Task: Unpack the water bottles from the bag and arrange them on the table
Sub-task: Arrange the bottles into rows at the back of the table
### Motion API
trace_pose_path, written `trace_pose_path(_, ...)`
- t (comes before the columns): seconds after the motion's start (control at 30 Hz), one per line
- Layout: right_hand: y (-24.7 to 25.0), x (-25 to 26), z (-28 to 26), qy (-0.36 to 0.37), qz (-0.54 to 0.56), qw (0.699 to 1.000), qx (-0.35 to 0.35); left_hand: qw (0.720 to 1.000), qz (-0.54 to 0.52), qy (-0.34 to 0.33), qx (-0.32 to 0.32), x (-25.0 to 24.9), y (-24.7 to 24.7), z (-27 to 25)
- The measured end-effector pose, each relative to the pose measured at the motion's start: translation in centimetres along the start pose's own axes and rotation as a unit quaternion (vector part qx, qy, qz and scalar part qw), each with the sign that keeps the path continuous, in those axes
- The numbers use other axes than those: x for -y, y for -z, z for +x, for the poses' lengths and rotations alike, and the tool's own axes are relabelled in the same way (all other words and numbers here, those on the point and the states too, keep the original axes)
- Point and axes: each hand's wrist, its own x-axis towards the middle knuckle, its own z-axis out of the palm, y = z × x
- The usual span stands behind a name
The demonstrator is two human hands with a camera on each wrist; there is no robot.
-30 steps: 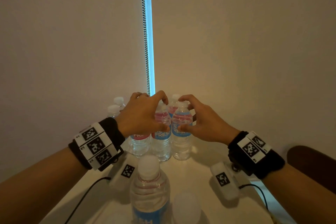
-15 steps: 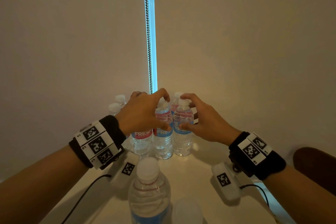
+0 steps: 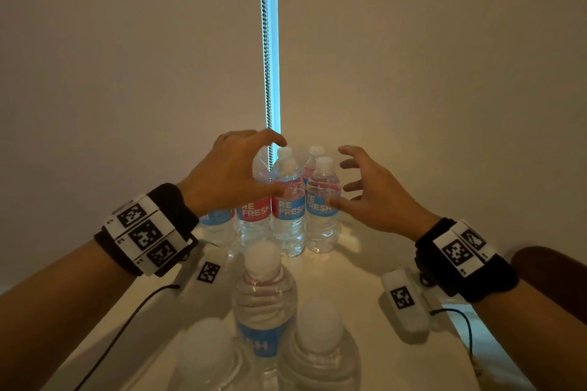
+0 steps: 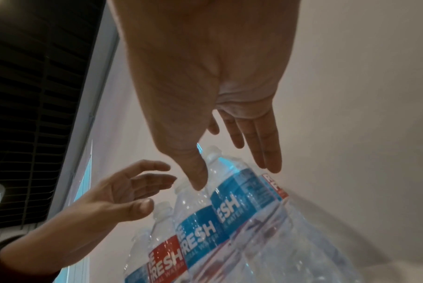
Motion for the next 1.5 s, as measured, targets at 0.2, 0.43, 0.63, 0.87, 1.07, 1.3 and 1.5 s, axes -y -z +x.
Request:
trace_pose_path(0.2,3.5,2.2,-3.2,0.032,0.004,0.997,-0.065,0.996,-0.051,-0.014,-0.073,0.0,4.7,-4.4)
trace_pose_path(0.43,7.0,6.5,-9.8,0.071,0.104,0.988,-0.093,0.973,-0.192,0.03,-0.122,-3.1,9.4,-13.5)
trace_pose_path(0.63,6.6,10.9,-16.2,0.134,0.143,0.98,0.027,0.952,-0.288,0.055,-0.087,-9.3,7.9,-20.9)
trace_pose_path(0.87,1.7,11.8,-18.4,0.088,0.043,0.979,0.177,0.962,-0.221,0.158,0.002,-11.1,4.7,-23.3)
trace_pose_path(1.07,0.6,12.8,-19.4,0.115,0.027,0.986,0.117,0.957,-0.232,0.173,-0.007,-11.9,4.1,-23.4)
trace_pose_path(1.3,1.5,11.8,-19.3,0.105,0.051,0.989,0.092,0.953,-0.261,0.148,-0.044,-11.2,4.7,-23.7)
trace_pose_path(1.5,3.9,9.6,-17.6,0.115,0.05,0.992,0.025,0.935,-0.301,0.148,-0.118,-8.4,7.0,-22.5)
